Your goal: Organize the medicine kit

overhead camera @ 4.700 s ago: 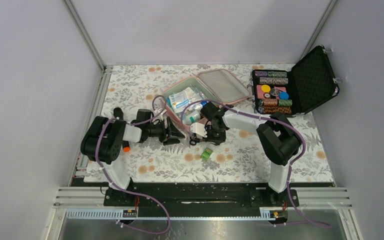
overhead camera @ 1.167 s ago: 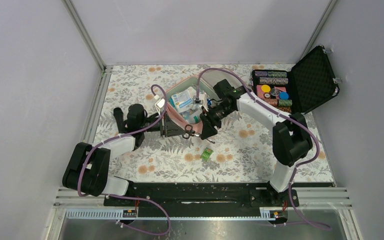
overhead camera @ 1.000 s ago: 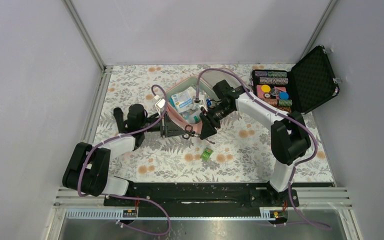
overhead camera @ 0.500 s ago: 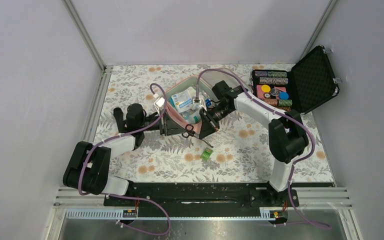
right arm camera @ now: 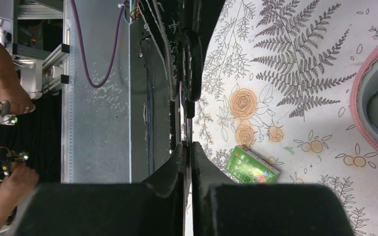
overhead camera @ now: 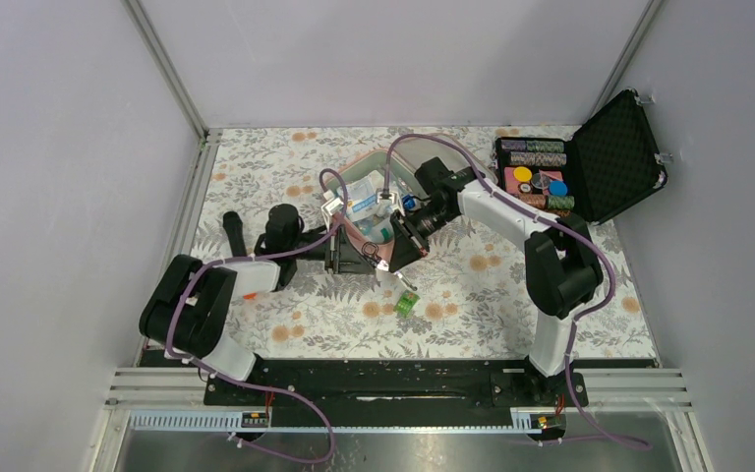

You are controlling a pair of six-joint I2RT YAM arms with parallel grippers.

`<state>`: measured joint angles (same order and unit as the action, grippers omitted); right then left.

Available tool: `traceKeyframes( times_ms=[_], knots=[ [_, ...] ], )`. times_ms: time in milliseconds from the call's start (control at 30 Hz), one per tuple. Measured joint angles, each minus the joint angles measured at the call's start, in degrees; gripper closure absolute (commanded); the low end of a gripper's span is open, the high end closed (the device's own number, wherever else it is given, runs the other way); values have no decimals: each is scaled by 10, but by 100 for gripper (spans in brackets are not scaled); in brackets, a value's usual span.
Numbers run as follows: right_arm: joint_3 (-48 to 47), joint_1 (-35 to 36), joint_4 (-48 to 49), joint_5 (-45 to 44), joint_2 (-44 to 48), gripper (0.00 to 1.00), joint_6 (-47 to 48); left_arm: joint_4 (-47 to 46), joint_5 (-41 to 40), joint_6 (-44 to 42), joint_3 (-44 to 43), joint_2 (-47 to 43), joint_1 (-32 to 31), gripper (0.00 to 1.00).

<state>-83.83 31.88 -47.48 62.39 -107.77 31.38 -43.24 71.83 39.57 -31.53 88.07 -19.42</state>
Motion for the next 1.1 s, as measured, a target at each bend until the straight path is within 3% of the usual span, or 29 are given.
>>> traceKeyframes(
  times_ms=[133,233,367,533,600,733,800,933,1100],
  knots=[
    [-2,-1,4,1,-1,61,-27,-61,11,43,1,13,0,100],
    [5,-6,47,-21,2,47,-84,-154,13,114,1,38,5,100],
    [93,-41,190,-64,63,32,-215,-238,5,189,-3,65,34,100],
    [219,-164,369,-167,170,17,-386,-275,-6,220,-28,61,87,100],
    [237,-214,420,-209,182,16,-435,-206,-20,182,-50,41,99,100],
    [268,-264,479,-256,183,14,-523,127,-140,-19,-176,-20,88,100],
    [282,-281,499,-270,176,8,-563,240,-204,-92,-259,-28,79,100],
    [284,-304,538,-284,123,6,-630,381,-304,-198,-361,-40,74,100],
    [284,-314,596,-303,49,9,-704,487,-393,-302,-377,-52,75,100]
  ],
)
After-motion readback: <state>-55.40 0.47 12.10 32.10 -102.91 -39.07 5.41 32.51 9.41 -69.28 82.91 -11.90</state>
